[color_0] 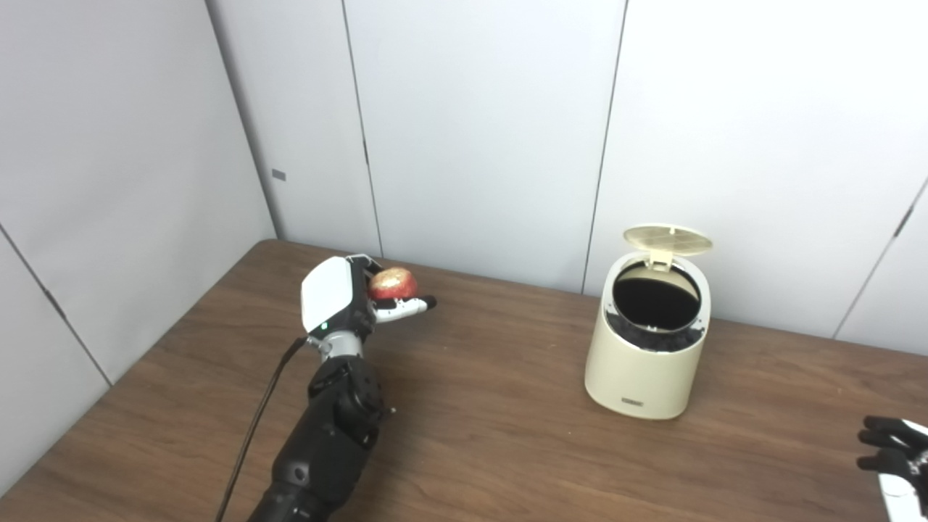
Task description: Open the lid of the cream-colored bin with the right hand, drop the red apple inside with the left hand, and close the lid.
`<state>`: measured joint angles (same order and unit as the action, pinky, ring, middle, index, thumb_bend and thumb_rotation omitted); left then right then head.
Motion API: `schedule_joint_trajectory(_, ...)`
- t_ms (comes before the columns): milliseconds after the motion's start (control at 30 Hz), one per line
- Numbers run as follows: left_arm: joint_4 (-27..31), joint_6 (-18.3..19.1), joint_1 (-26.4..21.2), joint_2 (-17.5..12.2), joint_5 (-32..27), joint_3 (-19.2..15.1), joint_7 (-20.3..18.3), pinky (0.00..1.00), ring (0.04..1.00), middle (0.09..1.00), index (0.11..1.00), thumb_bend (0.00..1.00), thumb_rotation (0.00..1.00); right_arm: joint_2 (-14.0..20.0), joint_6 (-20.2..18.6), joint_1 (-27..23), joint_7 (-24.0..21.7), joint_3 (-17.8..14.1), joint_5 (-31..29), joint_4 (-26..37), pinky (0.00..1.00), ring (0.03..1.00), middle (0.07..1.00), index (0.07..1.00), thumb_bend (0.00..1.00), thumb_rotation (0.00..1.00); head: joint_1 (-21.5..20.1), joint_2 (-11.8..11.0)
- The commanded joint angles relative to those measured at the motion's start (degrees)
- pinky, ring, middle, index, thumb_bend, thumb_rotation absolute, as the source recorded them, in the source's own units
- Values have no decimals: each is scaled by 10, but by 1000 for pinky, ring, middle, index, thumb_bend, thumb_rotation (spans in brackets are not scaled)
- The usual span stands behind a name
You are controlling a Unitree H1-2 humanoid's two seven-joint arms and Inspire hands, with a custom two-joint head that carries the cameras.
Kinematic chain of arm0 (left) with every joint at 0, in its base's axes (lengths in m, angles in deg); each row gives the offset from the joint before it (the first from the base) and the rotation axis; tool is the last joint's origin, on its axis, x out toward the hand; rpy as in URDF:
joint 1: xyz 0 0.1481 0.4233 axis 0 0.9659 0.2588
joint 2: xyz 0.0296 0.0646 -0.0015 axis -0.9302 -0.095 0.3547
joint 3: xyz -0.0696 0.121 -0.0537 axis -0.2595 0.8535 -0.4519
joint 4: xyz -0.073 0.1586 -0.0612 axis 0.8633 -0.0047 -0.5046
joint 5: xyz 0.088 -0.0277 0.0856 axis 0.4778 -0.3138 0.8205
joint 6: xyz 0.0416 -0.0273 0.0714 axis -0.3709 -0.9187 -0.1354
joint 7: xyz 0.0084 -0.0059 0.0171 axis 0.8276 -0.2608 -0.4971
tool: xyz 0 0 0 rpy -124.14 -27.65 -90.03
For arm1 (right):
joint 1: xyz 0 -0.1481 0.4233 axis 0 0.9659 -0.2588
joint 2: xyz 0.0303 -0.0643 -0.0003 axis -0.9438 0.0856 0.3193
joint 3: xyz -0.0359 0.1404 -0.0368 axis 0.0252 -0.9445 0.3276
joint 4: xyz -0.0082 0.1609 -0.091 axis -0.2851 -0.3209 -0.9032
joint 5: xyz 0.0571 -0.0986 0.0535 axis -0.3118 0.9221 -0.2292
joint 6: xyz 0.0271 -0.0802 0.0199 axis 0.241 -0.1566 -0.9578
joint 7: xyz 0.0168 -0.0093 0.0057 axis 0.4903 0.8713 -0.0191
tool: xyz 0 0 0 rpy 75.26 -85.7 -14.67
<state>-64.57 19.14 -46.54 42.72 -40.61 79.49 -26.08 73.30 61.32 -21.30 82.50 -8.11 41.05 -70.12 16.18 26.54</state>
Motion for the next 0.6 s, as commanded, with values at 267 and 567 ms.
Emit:
schedule_joint_trajectory(267,204,-87,41,44,-46,-13,-11,266,371,454,494,508,0,-18,4,-6,8,2,42,27,498,640,663,622,107,152,-23,3)
schedule_joint_trajectory(567,277,-161,86,80,-78,-14,-28,292,418,468,496,504,0,-24,14,-14,15,1,48,3,506,643,671,637,98,0,-44,0)
